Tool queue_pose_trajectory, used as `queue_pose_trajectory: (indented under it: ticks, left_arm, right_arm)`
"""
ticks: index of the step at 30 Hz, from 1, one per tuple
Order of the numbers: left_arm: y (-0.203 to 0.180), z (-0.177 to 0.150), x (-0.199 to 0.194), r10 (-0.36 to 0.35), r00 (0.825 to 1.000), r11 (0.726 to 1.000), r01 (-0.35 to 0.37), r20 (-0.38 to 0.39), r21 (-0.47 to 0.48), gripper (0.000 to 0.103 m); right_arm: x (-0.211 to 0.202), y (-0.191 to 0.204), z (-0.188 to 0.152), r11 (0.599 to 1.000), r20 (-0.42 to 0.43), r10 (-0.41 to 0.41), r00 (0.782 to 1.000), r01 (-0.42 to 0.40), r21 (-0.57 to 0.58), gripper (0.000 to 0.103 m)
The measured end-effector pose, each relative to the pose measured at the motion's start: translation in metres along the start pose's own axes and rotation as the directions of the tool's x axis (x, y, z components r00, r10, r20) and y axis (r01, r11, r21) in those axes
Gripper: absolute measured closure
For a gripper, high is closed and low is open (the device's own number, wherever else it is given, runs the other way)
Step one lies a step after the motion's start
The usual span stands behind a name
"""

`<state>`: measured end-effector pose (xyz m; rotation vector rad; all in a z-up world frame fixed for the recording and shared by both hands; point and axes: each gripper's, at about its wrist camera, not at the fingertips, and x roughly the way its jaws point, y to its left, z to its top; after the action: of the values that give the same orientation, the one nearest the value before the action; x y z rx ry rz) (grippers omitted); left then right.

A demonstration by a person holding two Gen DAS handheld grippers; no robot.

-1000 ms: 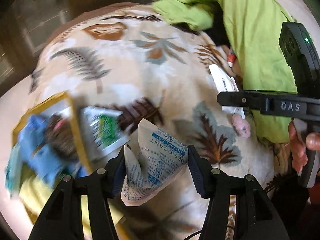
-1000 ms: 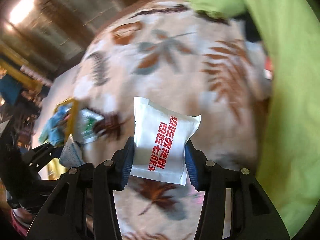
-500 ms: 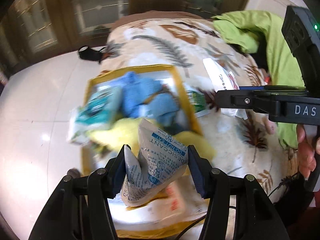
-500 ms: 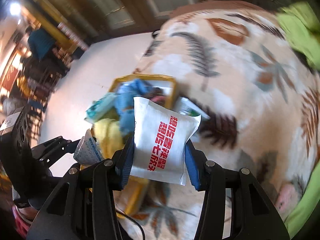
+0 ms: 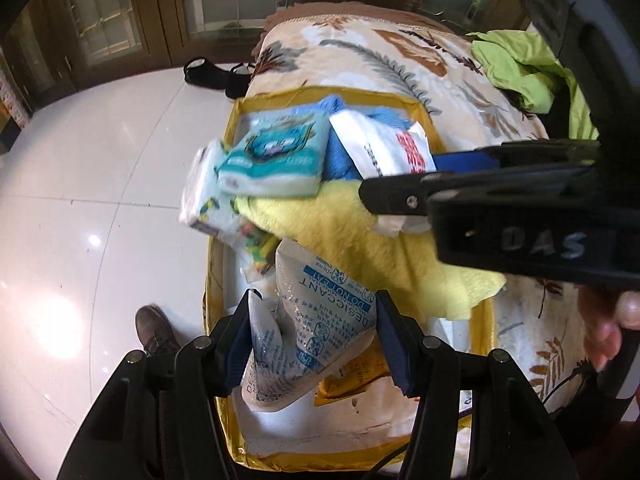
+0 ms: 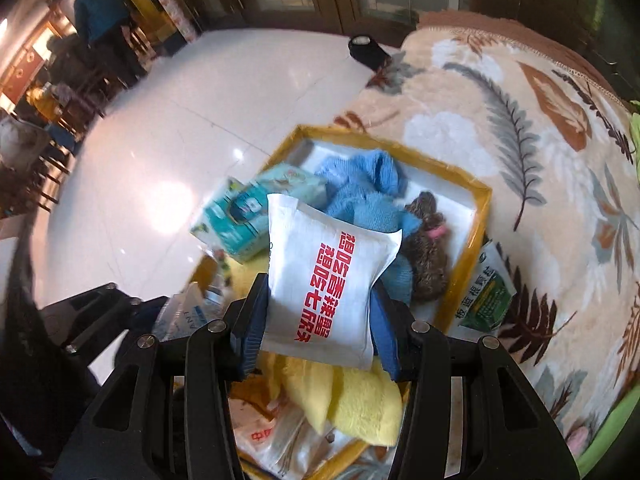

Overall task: Organize soft objects
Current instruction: 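Carry the desiccant packet and white sachet into the tray and open both grippers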

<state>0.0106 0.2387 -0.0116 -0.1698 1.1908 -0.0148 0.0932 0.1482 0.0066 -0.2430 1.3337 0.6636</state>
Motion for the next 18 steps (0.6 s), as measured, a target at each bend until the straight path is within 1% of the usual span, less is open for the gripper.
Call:
queue_pose_trajectory:
  ticks: [2,4,5,7,9,11,12,13,15,18]
  left_arm:
    - [0.002,-0.002,0.004,0.004,1.000,1.000,-0.004,-0.006,-0.008,0.046]
    - [0.003,-0.004,0.007,0.014,1.000,1.000,-0.014,-0.011,-0.019,0.044]
    - [0.005,-0.005,0.008,0.014,1.000,0.999,-0.014,-0.010,-0.033,0.043]
    - [0.008,-0.005,0.008,0.014,1.000,0.998,-0.014,-0.006,-0.067,0.037]
    - [0.012,-0.006,0.005,0.010,1.000,0.994,-0.010,0.001,-0.110,0.035]
    - [0.014,-0.007,0.000,0.023,1.000,0.991,-0.021,0.013,-0.129,0.033]
    - [0.014,-0.007,-0.002,0.028,0.999,0.991,-0.025,0.018,-0.132,0.031]
    - [0.013,-0.007,-0.005,0.031,0.999,0.991,-0.027,0.027,-0.134,0.031]
    - [0.012,-0.007,-0.009,0.030,0.999,0.991,-0.026,0.034,-0.131,0.031]
    - [0.012,-0.008,-0.012,0.031,0.999,0.990,-0.026,0.037,-0.137,0.031]
  right_arm:
    - [0.011,-0.001,-0.002,1.000,-0.009,-0.009,1.000,0.009,0.001,0.055]
    - [0.012,-0.003,-0.004,1.000,0.012,0.010,1.000,-0.010,0.009,0.052]
    - [0.011,-0.006,-0.004,0.999,0.019,0.027,0.999,-0.028,0.024,0.052]
    - [0.008,-0.010,-0.002,0.995,0.018,0.072,0.997,-0.073,0.061,0.051]
    - [0.001,-0.014,-0.003,0.988,0.022,0.128,0.992,-0.130,0.087,0.048]
    - [-0.008,-0.016,-0.005,0.984,0.046,0.150,0.988,-0.154,0.093,0.045]
    - [-0.014,-0.017,-0.007,0.981,0.066,0.165,0.984,-0.171,0.096,0.041]
    - [-0.016,-0.018,-0.007,0.979,0.075,0.171,0.982,-0.178,0.099,0.038]
    - [-0.018,-0.019,-0.007,0.977,0.080,0.178,0.981,-0.186,0.109,0.037]
    - [-0.008,-0.018,-0.005,0.983,0.028,0.144,0.989,-0.147,0.112,0.037]
